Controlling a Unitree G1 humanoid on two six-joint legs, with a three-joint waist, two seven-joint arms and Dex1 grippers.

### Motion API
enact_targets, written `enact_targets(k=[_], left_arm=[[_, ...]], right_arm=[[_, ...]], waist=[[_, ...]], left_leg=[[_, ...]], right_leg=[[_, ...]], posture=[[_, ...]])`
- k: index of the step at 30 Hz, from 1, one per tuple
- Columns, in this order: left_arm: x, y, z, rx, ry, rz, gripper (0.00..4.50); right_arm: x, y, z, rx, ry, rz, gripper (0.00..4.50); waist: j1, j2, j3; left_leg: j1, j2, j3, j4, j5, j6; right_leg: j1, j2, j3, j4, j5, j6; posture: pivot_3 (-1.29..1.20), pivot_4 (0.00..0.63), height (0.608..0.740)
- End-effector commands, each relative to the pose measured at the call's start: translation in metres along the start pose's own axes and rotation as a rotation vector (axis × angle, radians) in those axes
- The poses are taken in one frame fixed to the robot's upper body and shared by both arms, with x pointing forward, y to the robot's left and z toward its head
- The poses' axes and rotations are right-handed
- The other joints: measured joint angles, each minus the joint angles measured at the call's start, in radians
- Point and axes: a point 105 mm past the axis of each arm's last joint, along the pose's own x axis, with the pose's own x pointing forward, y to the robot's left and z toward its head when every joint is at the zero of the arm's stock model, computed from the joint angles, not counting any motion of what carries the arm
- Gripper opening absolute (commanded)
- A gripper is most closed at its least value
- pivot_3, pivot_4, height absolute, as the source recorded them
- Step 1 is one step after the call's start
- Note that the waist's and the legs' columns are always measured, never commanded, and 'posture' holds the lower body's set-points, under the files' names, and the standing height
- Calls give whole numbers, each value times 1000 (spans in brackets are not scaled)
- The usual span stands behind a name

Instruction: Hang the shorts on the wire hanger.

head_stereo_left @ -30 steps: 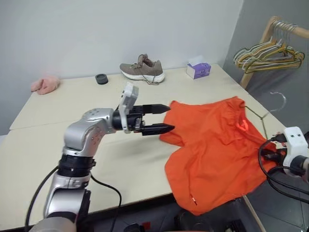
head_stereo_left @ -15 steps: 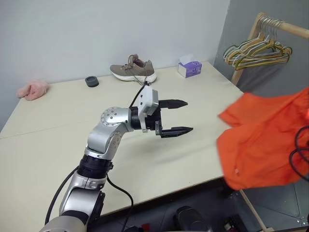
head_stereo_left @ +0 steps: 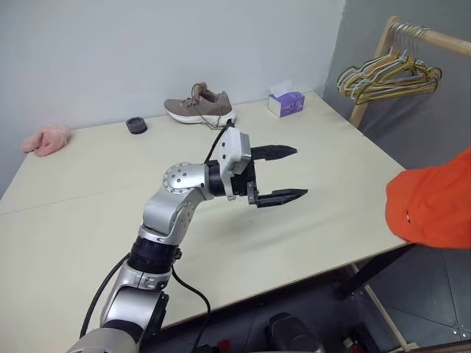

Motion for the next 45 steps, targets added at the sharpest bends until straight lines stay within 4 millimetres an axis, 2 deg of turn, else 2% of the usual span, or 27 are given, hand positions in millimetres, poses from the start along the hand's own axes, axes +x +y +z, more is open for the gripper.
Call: enact_targets(k=[1, 12, 20, 21, 24, 32, 33, 40, 42, 45], left_arm=[[11, -5, 24, 75, -56, -33, 4470], [23, -11, 43, 55, -110, -62, 4470], [27, -11, 42, 31, -128, -68, 4470], [27, -10, 42, 30, -128, -68, 4500], [27, -11, 39, 27, -129, -71, 4500], [24, -13, 35, 15, -129, -77, 4500], [25, -13, 35, 14, -129, -78, 4500], [25, -13, 33, 14, -128, -80, 4500], [24, -12, 33, 15, -127, -77, 4500], [23, -10, 33, 17, -129, -56, 4500]], right_arm=[[6, -10, 13, 37, -7, -17, 0], [20, -4, -4, 84, 130, 23, 0], [16, 2, 9, 133, 71, 85, 0], [15, 3, 10, 144, 67, 93, 619], [9, 5, 12, 159, 49, 110, 1467], [-20, -3, 34, 178, -145, 79, 4342], [-23, -3, 38, 168, -179, 78, 4465], [-41, -2, 61, 112, -378, 53, 4465], [-51, 7, 73, 60, -481, 69, 4465], [-70, 38, 86, -55, -631, 174, 4465]], waist=[[-5, -2, 1], [-15, -7, 8], [-16, -7, 8], [-16, -6, 8], [-15, -6, 8], [-13, -5, 8], [-13, -5, 8], [-15, -5, 8], [-16, -4, 8], [-19, -4, 7]], left_leg=[[1, 0, 1, 0, 0, 1], [10, 1, 13, -1, -6, 3], [15, 2, 13, -1, -10, 4], [15, 2, 13, -1, -11, 5], [15, 2, 14, -1, -12, 7], [15, 3, 13, -1, -12, 7], [15, 3, 13, 0, -12, 7], [15, 3, 14, 0, -12, 7], [15, 3, 14, 0, -12, 7], [15, 3, 14, -1, -12, 7]], right_leg=[[0, 0, 1, 0, 0, 0], [5, 0, 11, -2, -2, 4], [19, 0, 11, -14, -2, 6], [19, 0, 11, -15, -2, 7], [19, -2, 12, -16, -2, 8], [19, -2, 13, -16, -2, 9], [18, -2, 13, -16, -2, 9], [18, -2, 13, -16, -2, 9], [18, -2, 13, -16, -2, 9], [18, -2, 13, -16, -2, 9]], posture=[[-382, 62, 740], [-370, 66, 740], [-372, 66, 740], [-372, 66, 740], [-375, 65, 740], [-375, 65, 740], [-381, 63, 740], [-385, 55, 740], [-382, 52, 740], [-378, 50, 740]])
